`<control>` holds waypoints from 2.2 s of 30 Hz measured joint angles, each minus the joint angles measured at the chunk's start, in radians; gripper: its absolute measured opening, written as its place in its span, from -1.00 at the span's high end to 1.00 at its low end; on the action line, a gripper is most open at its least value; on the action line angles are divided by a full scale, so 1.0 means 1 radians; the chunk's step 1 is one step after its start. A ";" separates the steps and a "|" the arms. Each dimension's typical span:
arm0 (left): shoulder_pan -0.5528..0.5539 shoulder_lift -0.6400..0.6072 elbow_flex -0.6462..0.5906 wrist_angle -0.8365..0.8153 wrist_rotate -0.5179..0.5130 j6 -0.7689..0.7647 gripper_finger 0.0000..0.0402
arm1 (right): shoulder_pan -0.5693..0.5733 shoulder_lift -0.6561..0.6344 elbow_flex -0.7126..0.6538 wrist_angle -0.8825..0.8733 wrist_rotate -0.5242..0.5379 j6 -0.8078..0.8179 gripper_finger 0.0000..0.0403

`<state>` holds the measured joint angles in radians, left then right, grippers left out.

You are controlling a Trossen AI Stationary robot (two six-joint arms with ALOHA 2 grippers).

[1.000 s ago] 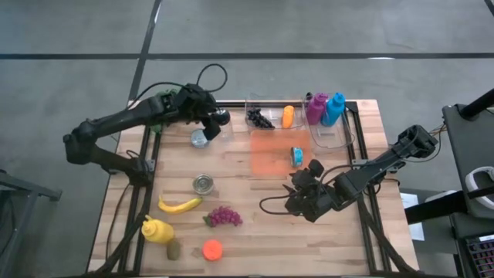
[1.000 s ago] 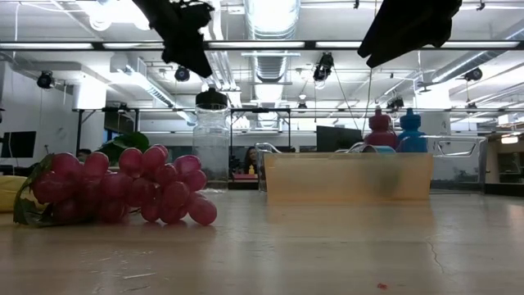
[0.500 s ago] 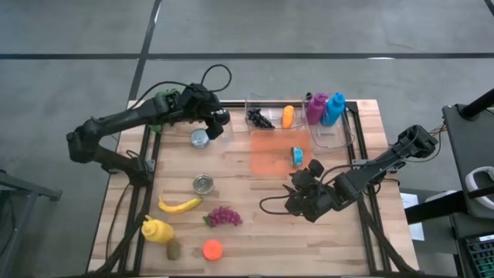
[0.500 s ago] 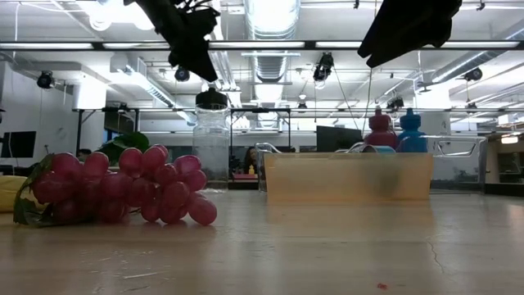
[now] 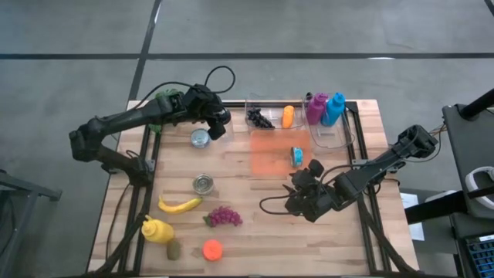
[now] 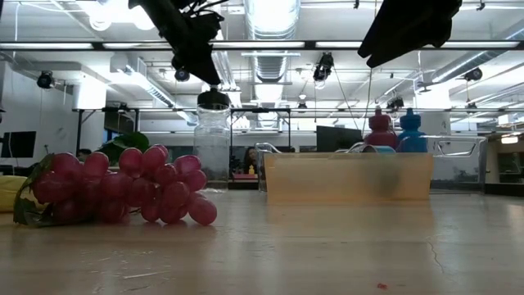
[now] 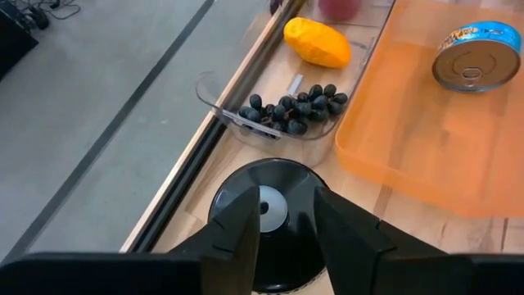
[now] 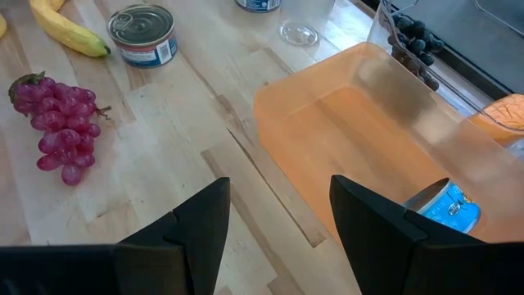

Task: Pick & Place Food Item
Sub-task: Put the transparent water bottle into the right transparent bin

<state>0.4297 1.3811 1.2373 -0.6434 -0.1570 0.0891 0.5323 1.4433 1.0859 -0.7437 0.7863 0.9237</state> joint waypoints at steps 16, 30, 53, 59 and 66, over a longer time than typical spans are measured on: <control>0.000 0.002 0.000 -0.003 0.001 0.013 0.41 | 0.000 0.000 0.000 0.000 0.000 0.000 -0.02; 0.002 -0.007 -0.002 -0.008 -0.008 0.018 0.41 | 0.000 0.000 0.000 0.000 0.000 0.000 -0.02; 0.002 -0.010 -0.003 0.023 -0.037 -0.034 -0.07 | 0.000 0.000 -0.001 0.000 0.000 0.000 -0.02; 0.002 -0.010 -0.003 0.013 -0.037 -0.030 -0.17 | 0.000 0.000 -0.001 0.000 0.000 0.000 -0.02; 0.002 -0.010 -0.003 0.007 -0.037 -0.010 -0.22 | 0.000 0.000 -0.001 0.000 0.000 0.000 -0.02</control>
<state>0.4316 1.3708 1.2346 -0.6362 -0.1944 0.0792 0.5322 1.4433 1.0851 -0.7438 0.7864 0.9237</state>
